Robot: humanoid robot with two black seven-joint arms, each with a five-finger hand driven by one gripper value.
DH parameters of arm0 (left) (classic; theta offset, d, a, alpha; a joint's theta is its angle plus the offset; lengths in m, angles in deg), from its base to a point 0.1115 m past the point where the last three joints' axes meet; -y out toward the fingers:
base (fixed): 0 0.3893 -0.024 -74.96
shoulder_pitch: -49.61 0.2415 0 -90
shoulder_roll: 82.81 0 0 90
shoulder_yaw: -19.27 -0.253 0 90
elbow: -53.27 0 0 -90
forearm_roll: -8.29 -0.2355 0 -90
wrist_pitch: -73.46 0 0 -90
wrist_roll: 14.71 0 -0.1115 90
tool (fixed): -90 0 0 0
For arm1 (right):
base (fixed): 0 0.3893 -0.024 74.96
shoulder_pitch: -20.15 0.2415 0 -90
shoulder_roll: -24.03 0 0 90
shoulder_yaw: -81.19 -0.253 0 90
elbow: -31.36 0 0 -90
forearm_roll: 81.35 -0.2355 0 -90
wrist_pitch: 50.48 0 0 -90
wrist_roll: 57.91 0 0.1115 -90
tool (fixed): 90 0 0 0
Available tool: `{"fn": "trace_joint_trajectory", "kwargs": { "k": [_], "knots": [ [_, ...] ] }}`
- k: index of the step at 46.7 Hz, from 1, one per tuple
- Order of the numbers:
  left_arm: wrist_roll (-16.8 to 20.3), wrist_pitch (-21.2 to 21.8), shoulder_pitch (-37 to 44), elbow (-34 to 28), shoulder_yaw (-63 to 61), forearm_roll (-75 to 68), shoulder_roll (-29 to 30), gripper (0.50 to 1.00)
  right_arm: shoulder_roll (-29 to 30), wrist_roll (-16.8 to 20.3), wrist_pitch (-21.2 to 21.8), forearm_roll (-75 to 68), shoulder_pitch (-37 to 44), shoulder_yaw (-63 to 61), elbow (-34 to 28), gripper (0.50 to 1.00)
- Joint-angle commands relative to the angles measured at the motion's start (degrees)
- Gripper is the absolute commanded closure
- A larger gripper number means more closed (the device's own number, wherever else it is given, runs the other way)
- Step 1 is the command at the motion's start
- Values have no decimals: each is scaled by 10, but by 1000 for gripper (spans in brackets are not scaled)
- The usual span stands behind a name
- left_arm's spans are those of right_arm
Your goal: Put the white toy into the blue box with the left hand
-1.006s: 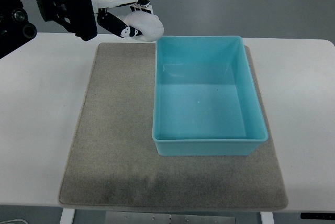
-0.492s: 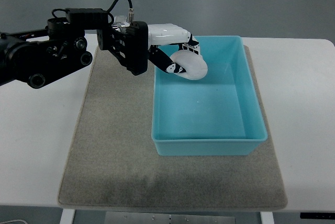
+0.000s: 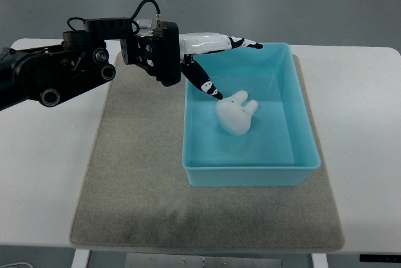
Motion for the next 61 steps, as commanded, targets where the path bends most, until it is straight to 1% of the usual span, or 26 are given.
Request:
{"fn": "trace_joint_trajectory", "kwargs": {
  "k": [1,11,18,20,24,30,32,36,38,42,52,58,61],
  "knots": [
    [1,-2,-2,-8,4,84,5,501,0,0,0,0,0,0,0,564],
    [0,-7,-8,-29,4,233,27,500,0,0,0,0,0,0,0,564],
    [-2,-16,-8,-38,-1,397,62,500,0,0,0,0,0,0,0,564],
    [-3,-30,-5,-46,-1,432,66,500,0,0,0,0,0,0,0,564],
    [-4,-72,1,-75,-1,483,72,500,0,0,0,0,0,0,0,564],
    [-12,-145,14,-147,0,562,70,500,0,0,0,0,0,0,0,564],
    [-21,-175,17,-177,0,590,69,500,0,0,0,0,0,0,0,564],
    [-58,-233,20,-241,5,637,67,500,0,0,0,0,0,0,0,564],
    [-80,-249,26,-266,10,655,67,500,0,0,0,0,0,0,0,564],
    [-119,-249,46,-290,32,689,66,500,0,0,0,0,0,0,-1,564],
    [-218,-249,114,-294,158,714,67,500,0,0,0,0,0,0,0,564],
    [-252,-249,143,-294,217,713,67,500,0,0,0,0,0,0,-1,564],
    [-256,-249,146,-294,222,714,66,500,0,0,0,0,0,0,0,564]
  ]
}}
